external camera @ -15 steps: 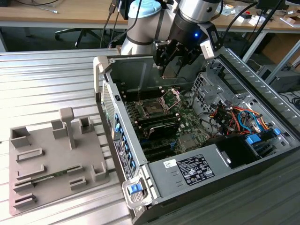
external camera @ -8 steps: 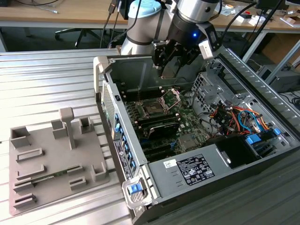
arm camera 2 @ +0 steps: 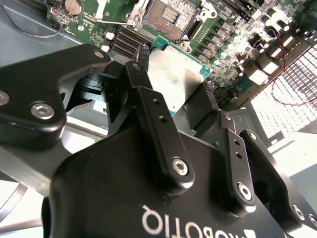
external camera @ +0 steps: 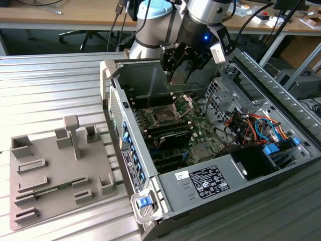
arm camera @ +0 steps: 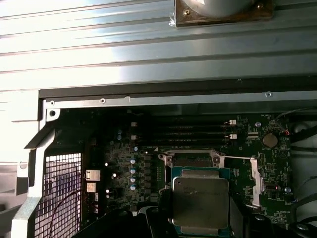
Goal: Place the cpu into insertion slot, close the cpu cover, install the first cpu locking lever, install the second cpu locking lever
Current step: 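Place the cpu into insertion slot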
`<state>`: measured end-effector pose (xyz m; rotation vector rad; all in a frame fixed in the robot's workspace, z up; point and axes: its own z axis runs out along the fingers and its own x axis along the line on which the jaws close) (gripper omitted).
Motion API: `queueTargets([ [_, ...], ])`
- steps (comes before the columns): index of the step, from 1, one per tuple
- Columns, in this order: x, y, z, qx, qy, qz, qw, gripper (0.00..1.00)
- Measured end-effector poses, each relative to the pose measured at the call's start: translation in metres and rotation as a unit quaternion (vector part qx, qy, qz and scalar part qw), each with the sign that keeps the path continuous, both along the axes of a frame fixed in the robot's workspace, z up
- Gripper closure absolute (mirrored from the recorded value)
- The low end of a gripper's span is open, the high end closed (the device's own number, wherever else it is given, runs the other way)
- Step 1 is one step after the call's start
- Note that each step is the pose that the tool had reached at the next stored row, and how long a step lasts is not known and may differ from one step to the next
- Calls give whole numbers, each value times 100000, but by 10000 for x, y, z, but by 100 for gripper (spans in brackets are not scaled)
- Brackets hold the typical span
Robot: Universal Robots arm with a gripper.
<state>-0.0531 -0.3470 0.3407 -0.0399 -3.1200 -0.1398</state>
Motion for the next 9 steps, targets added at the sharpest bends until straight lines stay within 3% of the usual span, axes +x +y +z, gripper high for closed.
queueTargets([
  [4,0,1,-30,-108,2,-2,100000,45],
  [8,0,0,-58,-797,-9,798,99994,45],
  [9,-1,0,-58,-811,-6,1199,99990,45],
])
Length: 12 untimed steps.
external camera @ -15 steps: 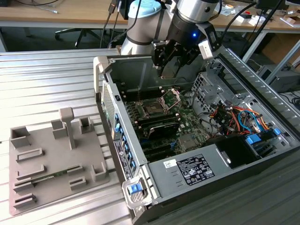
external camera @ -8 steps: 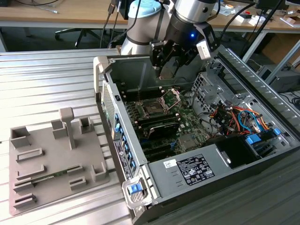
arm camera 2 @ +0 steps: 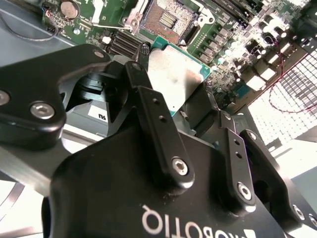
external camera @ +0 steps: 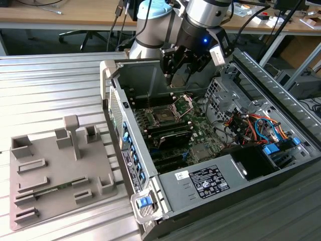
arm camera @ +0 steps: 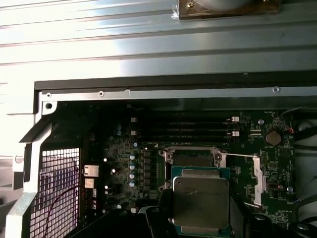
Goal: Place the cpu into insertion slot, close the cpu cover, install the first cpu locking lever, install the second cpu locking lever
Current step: 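Place the cpu into insertion slot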
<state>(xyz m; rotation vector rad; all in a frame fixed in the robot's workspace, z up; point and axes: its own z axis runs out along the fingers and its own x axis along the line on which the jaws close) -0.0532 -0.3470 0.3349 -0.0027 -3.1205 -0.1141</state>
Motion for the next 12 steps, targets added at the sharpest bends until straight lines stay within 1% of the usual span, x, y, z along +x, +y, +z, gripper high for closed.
queueTargets([
  [4,0,0,-2,7,-3,1149,99993,45],
  [12,0,0,-6,9,-1,1775,99984,45],
])
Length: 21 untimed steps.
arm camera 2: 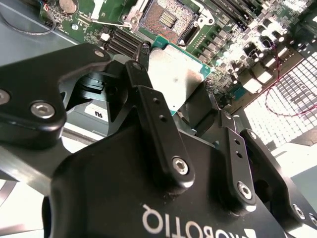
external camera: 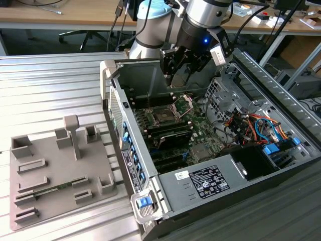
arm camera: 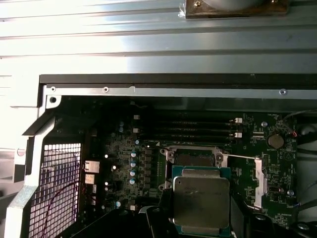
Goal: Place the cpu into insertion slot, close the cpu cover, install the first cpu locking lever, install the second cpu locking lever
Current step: 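Place the cpu into insertion slot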
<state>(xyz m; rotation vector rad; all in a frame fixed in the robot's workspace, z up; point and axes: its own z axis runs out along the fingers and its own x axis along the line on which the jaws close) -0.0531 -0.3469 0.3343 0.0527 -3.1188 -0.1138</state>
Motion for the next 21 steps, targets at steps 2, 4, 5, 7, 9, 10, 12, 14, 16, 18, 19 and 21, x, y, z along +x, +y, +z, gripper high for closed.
queueTargets([
  [2,0,0,-1,0,-1,61,100000,45],
  [4,0,0,-2,-2,-1,117,100000,45],
  [5,0,0,-3,-1,0,128,100000,45],
  [7,0,0,-23,1,0,177,100000,45],
  [9,0,0,-26,2,-2,177,100000,45],
  [10,0,0,-29,2,-4,176,100000,45],
  [12,0,0,-38,4,-3,192,100000,45],
  [14,0,0,-48,3,-3,205,100000,45],
  [16,0,0,-54,-1,2,206,100000,45],
  [18,-1,0,-59,-3,1,207,100000,45],
  [19,0,0,-64,0,-2,208,100000,45],
  [21,-1,0,-70,0,1,208,100000,45],
])
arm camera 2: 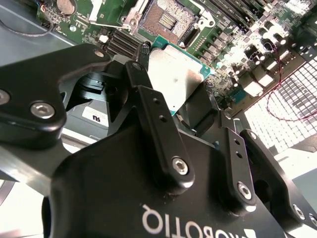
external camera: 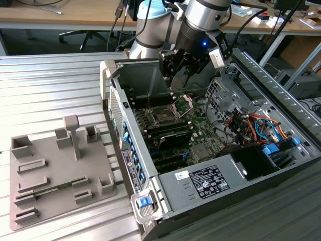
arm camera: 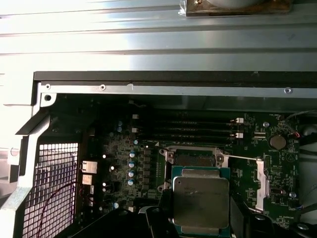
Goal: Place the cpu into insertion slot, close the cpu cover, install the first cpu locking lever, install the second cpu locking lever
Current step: 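Place the cpu into insertion slot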
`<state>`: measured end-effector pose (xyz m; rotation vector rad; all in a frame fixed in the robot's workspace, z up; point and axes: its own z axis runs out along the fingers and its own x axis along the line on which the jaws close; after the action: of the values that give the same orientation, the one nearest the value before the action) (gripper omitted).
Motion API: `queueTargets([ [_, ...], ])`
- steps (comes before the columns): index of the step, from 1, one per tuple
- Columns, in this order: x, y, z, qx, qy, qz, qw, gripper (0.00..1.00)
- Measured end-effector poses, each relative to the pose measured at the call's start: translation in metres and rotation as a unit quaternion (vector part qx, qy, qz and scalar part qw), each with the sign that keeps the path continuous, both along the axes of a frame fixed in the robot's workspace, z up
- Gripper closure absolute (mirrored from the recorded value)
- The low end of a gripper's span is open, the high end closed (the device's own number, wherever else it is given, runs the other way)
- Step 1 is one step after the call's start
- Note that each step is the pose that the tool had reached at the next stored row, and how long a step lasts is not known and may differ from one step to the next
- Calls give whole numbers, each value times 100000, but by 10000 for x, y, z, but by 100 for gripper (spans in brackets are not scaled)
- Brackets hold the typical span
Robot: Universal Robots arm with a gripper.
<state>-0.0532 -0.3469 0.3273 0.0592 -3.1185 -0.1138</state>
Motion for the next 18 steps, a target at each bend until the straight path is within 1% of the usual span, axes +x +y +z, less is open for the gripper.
queueTargets([
  [18,0,0,-46,0,-3,-2,100000,45],
])
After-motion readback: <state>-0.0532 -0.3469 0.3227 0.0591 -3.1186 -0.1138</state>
